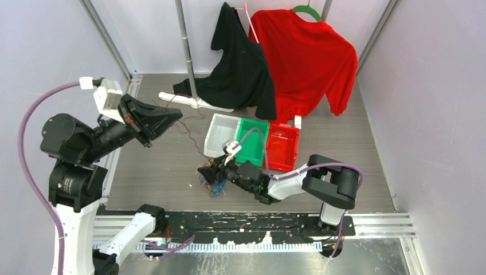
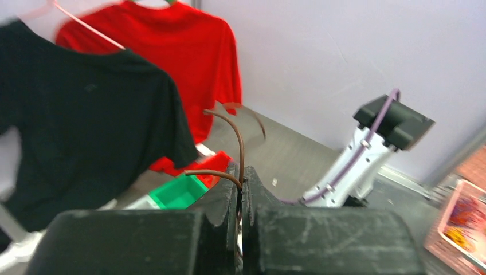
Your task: Untangle the cables
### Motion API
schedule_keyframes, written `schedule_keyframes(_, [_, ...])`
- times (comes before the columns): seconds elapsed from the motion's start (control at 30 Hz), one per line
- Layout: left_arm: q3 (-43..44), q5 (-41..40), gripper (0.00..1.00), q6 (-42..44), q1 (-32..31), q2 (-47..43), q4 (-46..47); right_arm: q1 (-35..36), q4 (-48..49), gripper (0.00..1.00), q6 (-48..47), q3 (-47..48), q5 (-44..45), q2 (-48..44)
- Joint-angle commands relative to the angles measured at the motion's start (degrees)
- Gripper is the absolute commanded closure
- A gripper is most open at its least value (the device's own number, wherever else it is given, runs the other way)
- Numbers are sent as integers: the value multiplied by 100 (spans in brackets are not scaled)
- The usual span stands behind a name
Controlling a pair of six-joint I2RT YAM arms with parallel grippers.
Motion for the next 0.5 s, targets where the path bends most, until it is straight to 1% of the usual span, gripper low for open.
schedule_keyframes(0.0, [583, -966, 100, 571, -11, 81, 570, 84, 459, 35, 198, -124, 341, 200])
schedule_keyframes(0.07, [783, -1305, 100, 748, -16, 148, 629, 130, 504, 35, 239, -114, 336, 286])
schedule_keyframes(0.33, [1457, -2224, 100, 1557, -17, 399, 919, 238, 517, 33, 382, -193, 439, 512])
schedule_keyframes(0.47, [1745, -2500, 100, 1891, -10, 528, 1175, 276, 539, 33, 489, -242, 441, 645])
